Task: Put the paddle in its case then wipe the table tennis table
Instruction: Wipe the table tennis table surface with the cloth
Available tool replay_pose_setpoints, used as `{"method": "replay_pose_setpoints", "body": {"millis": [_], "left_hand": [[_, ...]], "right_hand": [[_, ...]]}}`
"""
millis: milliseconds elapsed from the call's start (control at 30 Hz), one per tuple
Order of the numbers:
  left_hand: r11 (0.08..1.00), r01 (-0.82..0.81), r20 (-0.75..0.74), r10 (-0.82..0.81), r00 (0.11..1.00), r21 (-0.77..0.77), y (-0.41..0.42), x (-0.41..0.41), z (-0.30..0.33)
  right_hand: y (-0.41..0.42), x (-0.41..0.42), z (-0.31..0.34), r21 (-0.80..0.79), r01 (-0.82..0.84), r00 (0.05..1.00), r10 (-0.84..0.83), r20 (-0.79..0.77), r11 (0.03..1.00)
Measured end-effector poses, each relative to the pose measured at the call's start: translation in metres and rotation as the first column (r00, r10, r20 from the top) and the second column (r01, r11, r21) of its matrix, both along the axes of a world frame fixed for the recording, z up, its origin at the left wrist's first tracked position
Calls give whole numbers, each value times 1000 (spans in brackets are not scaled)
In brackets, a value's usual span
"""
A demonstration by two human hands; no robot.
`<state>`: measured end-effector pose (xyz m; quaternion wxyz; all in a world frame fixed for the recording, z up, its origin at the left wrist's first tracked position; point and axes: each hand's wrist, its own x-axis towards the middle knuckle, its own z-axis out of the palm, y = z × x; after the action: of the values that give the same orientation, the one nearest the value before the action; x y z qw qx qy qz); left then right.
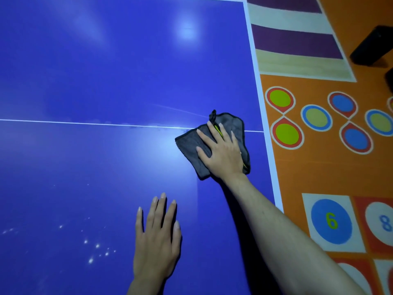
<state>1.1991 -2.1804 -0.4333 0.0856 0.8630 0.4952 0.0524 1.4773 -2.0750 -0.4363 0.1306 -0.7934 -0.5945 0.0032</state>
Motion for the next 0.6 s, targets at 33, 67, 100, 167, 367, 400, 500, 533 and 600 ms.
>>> {"method": "replay_pose_setpoints", "body": {"millis": [33, 67, 100, 167, 367, 400, 500, 533, 600], "left_hand": [[1000, 5, -5, -5, 1000, -3, 0, 0, 0], [1000, 8, -9, -8, 1000, -5, -1, -1, 0], [1000, 7, -8, -7, 1000, -1, -1, -1, 0], [1000, 2, -4, -2, 1000, 10, 0, -1, 0], [998, -5, 44, 2, 999, 57, -2, -2, 2], [998, -7, 62, 4, 998, 61, -2, -2, 3], [999, -3, 138, -3, 990, 42, -5, -3, 5], [999, 7, 178, -13, 984, 34, -6, -4, 5], [1000, 13, 277, -11, 961, -5, -6, -7, 9]], "right_hand": [[-3, -2, 0, 3, 5, 1000, -5, -8, 1000], [-7, -5, 0, 9, 13, 1000, -13, -17, 1000], [-13, -11, 0, 17, 19, 1000, -19, -22, 1000], [-30, -27, -1, 24, 15, 1000, -14, -25, 1000], [-113, -82, -1, -6, -17, 999, 16, -40, 1000], [-128, -91, -1, -13, -20, 999, 20, -44, 1000], [-178, -120, 2, -50, -27, 998, 25, -58, 998], [-195, -130, 2, -63, -26, 998, 22, -63, 998], [-226, -150, 5, -76, -31, 996, 25, -81, 997]]}}
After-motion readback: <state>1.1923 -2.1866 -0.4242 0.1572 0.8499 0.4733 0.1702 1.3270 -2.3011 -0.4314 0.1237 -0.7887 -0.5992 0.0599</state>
